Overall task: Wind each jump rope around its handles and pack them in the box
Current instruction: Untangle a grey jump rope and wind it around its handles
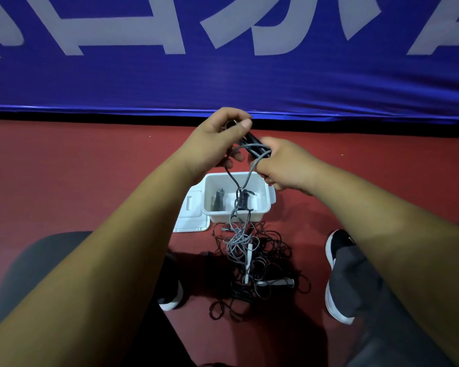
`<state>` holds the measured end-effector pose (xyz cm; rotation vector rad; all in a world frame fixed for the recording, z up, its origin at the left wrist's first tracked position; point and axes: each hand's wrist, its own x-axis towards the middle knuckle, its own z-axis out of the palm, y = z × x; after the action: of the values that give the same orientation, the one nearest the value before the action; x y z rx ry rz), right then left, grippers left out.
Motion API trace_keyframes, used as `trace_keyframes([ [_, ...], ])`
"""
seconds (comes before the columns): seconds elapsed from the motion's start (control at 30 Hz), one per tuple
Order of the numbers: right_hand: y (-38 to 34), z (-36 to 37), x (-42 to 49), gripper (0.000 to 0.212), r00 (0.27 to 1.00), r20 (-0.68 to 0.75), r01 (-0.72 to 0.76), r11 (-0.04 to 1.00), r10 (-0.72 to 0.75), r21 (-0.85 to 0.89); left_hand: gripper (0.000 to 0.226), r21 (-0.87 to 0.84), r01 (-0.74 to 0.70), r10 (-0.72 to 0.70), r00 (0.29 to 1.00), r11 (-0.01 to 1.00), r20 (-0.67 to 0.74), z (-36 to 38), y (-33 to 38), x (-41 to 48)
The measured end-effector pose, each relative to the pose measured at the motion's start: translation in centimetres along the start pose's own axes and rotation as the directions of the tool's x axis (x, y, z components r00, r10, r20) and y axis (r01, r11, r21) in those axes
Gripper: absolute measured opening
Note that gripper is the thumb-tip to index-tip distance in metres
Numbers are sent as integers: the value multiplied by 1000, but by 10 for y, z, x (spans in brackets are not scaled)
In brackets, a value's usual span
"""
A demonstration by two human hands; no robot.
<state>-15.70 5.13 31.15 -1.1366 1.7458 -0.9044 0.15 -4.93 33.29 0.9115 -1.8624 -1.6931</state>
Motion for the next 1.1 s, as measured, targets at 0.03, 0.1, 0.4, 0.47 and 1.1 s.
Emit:
trace_keyframes([
  [0.03, 0, 0, 0, 29, 1000, -7, -4, 1000, 4, -4, 39, 15, 11, -11, 999, 1000, 33, 1, -1, 0],
  [0.1, 1, -1, 0, 34, 1000, -26, -9, 1000, 9, -24, 75, 30, 55, -57, 996, 998, 62, 4, -4, 1],
  [0.4, 5, -3, 4, 21, 994, -5, -112, 994, 112, 13, 84, 146, 48, -68, 989, 988, 130, 5, -10, 2],
  [0.47, 3, -5, 3, 25, 992, 52, -116, 990, 112, 78, 81, 125, 35, -49, 993, 992, 112, 5, -8, 0],
  [1.1, -7, -11, -7, 26, 975, 213, -118, 962, 65, 246, 42, -106, -21, 26, 999, 994, 46, -2, 1, 1],
])
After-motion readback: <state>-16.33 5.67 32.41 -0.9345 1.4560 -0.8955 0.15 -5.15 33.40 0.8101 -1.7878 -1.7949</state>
